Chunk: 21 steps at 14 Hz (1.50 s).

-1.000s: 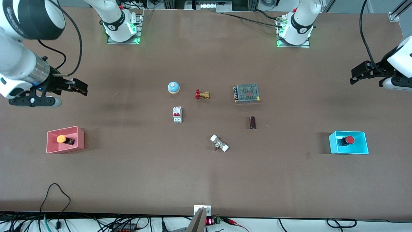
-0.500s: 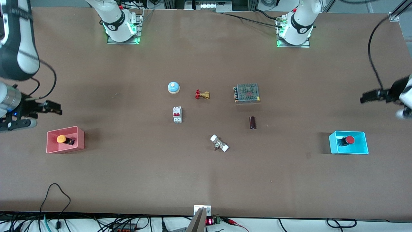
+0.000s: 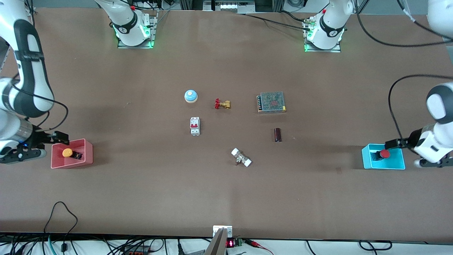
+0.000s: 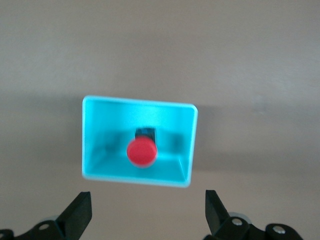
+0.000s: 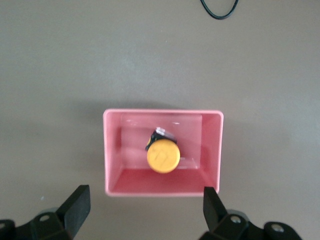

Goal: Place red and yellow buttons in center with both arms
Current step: 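Lower both grippers and grasp the yellow and red buttons in the trays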

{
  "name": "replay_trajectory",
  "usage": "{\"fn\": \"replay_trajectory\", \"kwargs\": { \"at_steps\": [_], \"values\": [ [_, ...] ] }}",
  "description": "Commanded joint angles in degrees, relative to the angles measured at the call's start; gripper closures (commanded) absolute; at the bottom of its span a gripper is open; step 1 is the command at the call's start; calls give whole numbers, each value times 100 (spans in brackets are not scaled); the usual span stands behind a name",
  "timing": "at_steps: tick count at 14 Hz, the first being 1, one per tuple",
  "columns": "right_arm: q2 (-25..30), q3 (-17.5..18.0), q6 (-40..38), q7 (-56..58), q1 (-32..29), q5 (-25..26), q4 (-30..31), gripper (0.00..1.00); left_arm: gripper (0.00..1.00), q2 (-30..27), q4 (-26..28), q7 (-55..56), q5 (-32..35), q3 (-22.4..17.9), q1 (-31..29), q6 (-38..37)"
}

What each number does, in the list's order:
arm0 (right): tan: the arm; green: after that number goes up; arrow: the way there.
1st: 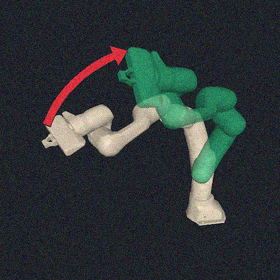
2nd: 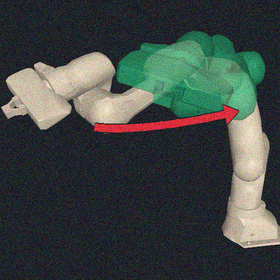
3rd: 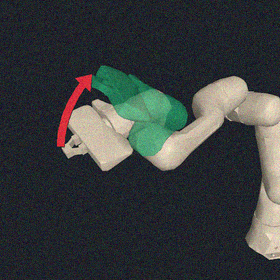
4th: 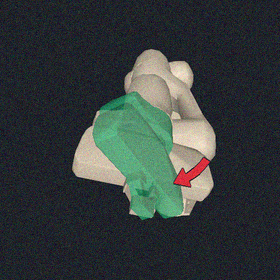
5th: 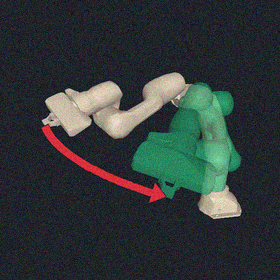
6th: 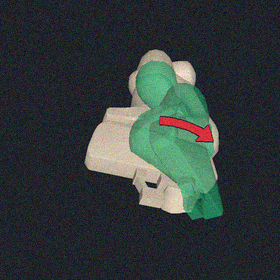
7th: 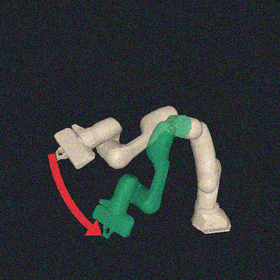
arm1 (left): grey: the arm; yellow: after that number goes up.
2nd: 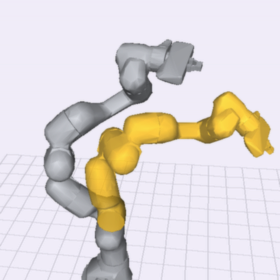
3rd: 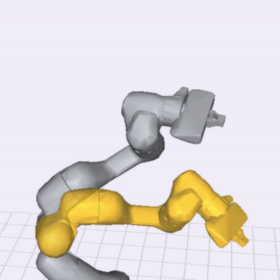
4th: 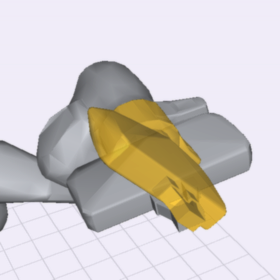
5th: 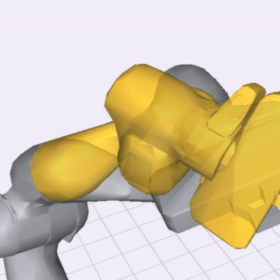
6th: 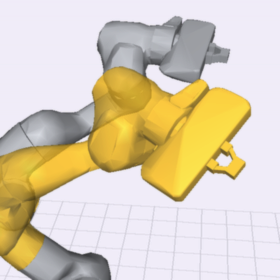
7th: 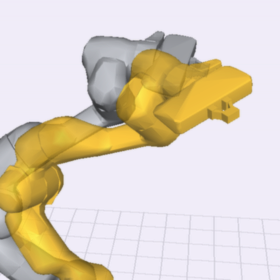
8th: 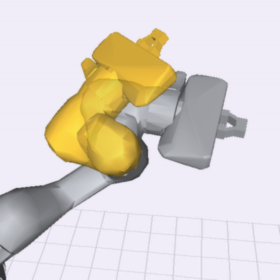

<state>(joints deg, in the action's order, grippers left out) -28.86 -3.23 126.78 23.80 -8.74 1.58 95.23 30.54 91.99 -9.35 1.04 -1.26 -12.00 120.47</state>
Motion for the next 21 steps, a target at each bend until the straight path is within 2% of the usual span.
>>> {"fn": "replay_trajectory", "kwargs": {
  "at_steps": [1,6,14,18,19,20,21],
  "values": [
    [-304,86,390,134,-145,-18,-101,0,0,408,-138,-383,71,20,-162,258],
    [-611,95,971,292,-242,-26,-101,0,0,628,21,-541,80,29,-154,722],
    [-867,95,1200,292,-242,-44,-83,0,2,944,64,-550,71,29,-162,1128],
    [-902,95,1156,353,-224,-26,-66,1,18,1015,99,-559,63,29,-180,1137],
    [-911,95,1147,397,-233,-35,-66,7,24,1024,100,-559,45,29,-180,1137],
    [-919,95,1147,450,-233,-35,-57,13,34,1024,100,-559,45,29,-180,1128],
    [-937,95,1147,502,-224,-26,-57,21,50,1024,100,-559,54,29,-171,1119]
  ]
}}
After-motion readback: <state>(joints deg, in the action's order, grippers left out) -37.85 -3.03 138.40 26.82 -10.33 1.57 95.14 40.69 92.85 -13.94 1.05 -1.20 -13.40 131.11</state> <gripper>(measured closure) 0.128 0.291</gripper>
